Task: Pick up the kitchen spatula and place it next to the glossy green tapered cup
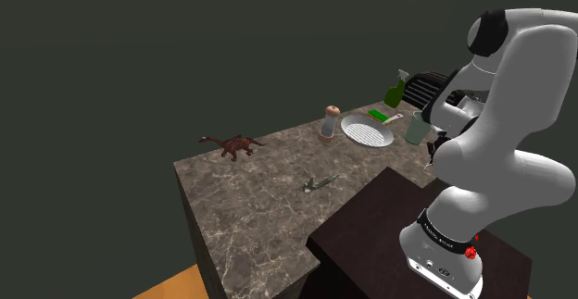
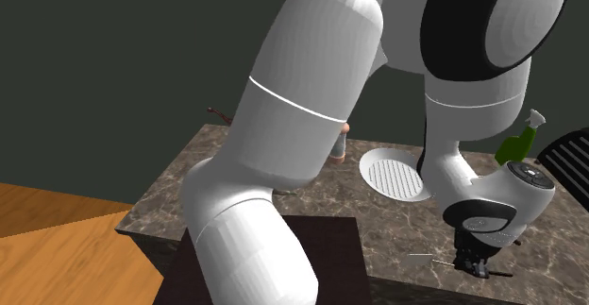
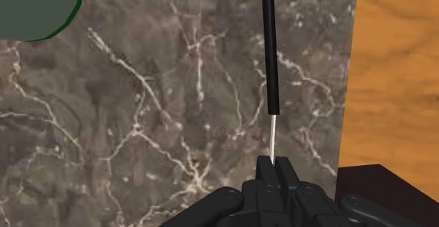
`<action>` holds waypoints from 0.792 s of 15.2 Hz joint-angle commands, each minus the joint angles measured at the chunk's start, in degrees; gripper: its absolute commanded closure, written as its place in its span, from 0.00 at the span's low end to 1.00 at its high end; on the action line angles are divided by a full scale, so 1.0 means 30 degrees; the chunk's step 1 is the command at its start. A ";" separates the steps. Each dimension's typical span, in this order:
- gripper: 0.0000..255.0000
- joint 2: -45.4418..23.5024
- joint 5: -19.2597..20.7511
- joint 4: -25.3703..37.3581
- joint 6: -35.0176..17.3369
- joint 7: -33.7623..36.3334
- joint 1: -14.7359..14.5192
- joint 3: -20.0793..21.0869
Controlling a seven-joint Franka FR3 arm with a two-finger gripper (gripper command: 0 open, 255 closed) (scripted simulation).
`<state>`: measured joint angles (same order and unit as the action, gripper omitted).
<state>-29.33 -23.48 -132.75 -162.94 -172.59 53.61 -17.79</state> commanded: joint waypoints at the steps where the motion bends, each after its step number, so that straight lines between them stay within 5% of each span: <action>1: 1.00 -0.0348 -0.0034 0.0119 -0.0280 -0.0068 0.0412 0.0416; 8: 1.00 -0.0348 -0.0034 0.0119 -0.0280 -0.0068 0.0411 0.0416; 9: 0.00 -0.0360 -0.0044 0.0114 -0.0298 -0.0062 0.0407 0.0428; 12: 0.00 -0.0377 -0.0044 0.0136 -0.0293 -0.0062 0.0411 0.0430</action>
<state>-30.45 -23.61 -132.34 -163.82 -172.78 54.85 -16.51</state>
